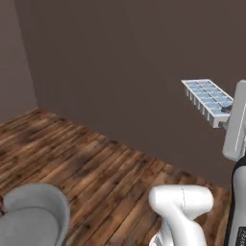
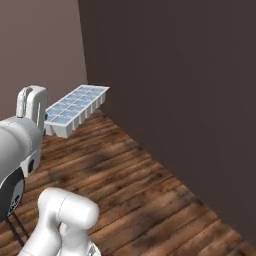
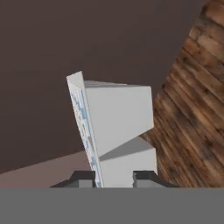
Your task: Open the freezer door, pick up the ice cube tray from the freezer, and place it on the dining counter.
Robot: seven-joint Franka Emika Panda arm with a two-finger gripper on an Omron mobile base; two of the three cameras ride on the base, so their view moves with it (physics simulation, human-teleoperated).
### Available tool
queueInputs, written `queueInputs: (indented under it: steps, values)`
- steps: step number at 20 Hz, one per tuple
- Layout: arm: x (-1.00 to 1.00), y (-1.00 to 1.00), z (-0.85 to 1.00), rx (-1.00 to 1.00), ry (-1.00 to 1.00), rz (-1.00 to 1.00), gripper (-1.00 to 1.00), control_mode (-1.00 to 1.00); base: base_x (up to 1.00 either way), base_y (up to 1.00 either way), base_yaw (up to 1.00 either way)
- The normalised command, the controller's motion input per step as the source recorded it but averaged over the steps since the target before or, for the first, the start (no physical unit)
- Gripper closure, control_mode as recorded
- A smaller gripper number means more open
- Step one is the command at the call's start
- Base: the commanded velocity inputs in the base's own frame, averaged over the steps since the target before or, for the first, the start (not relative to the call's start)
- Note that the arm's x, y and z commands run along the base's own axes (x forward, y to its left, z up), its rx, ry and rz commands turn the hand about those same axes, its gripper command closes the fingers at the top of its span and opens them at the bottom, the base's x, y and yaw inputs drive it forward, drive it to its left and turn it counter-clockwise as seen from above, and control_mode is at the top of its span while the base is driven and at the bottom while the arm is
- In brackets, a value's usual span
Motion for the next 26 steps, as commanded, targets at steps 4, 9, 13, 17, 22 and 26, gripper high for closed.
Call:
queueInputs:
  steps: [4,9,13,17,22,26]
  values:
    - [0.00,0.00,0.00,0.00,0.00,0.00,1.00,1.00,-0.23,0.22,1.00]
    - [0.00,0.00,0.00,0.00,0.00,0.00,1.00,1.00,-0.25,0.21,1.00]
    - [0.00,0.00,0.00,0.00,0.00,0.00,1.00,1.00,-0.25,0.22,1.00]
    - [0.00,0.00,0.00,0.00,0.00,0.00,1.00,1.00,-0.25,0.31,1.00]
    - [0.00,0.00,0.00,0.00,0.00,0.00,1.00,1.00,-0.01,0.91,0.67]
    - [0.00,0.00,0.00,0.00,0.00,0.00,1.00,1.00,0.69,1.00,0.06]
